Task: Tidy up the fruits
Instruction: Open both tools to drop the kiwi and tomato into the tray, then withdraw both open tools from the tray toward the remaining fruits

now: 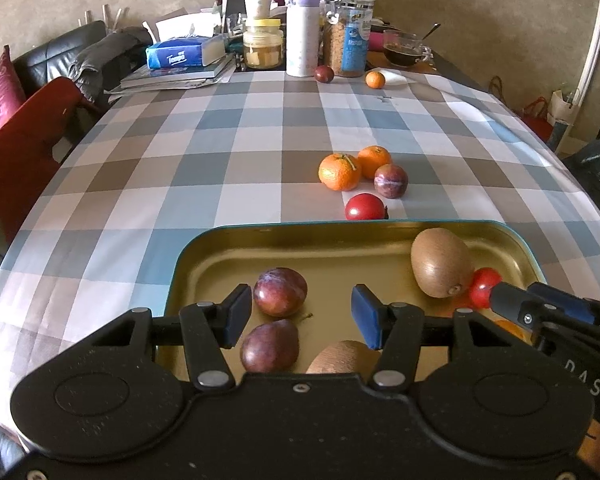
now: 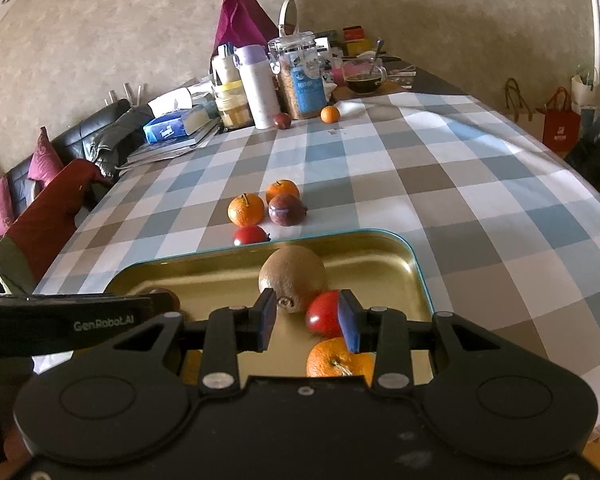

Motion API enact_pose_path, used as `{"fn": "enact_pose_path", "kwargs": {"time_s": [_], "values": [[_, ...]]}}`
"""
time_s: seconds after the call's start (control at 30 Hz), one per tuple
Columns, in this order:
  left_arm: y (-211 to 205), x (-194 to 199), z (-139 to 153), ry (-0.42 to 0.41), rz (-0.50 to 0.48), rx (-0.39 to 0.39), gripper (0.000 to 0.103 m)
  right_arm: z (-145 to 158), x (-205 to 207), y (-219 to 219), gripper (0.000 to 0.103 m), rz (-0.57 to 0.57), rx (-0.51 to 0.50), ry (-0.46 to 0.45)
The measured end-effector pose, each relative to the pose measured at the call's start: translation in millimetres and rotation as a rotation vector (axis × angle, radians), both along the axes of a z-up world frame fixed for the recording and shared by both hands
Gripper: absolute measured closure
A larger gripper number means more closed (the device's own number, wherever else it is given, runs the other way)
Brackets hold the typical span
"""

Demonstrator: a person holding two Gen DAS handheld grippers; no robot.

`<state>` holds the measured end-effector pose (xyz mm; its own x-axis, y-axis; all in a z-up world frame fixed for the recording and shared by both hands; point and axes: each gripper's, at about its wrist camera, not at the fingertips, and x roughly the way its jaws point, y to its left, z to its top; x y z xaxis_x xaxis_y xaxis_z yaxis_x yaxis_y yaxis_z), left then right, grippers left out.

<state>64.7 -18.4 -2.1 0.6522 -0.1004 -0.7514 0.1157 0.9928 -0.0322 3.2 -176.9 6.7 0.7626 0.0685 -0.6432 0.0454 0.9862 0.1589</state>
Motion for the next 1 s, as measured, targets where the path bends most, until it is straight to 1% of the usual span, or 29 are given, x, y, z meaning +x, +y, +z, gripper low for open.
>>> {"fn": "enact_pose_path", "kwargs": {"time_s": [0.2, 0.33, 0.47, 0.67, 0.8, 1.0], "values": [[6, 7, 1, 0.011, 0.028, 0.007, 0.042, 1, 6, 0, 0.066, 0.011, 0.004, 0.031], [9, 12, 5, 0.006, 0.032, 0.010, 0.041, 2, 12, -3, 0.066, 0.011, 0.020, 0.053], [10, 18, 9, 0.008, 0.027, 0.007, 0.041, 5, 20, -4, 0.066, 0.006, 0.005, 0.063], [10, 33, 16, 0.005, 0.025, 0.007, 0.041, 15, 39, -9, 0.066, 0.013, 0.011, 0.068], [12, 44, 19, 0.009, 0.026, -0.001, 0.041, 20, 53, -12, 0.066, 0.005, -0.010, 0.061], [15, 59, 24, 0.001, 0.044, -0.005, 0.041, 21, 75, -18, 0.066, -0.003, 0.004, 0.087]]}}
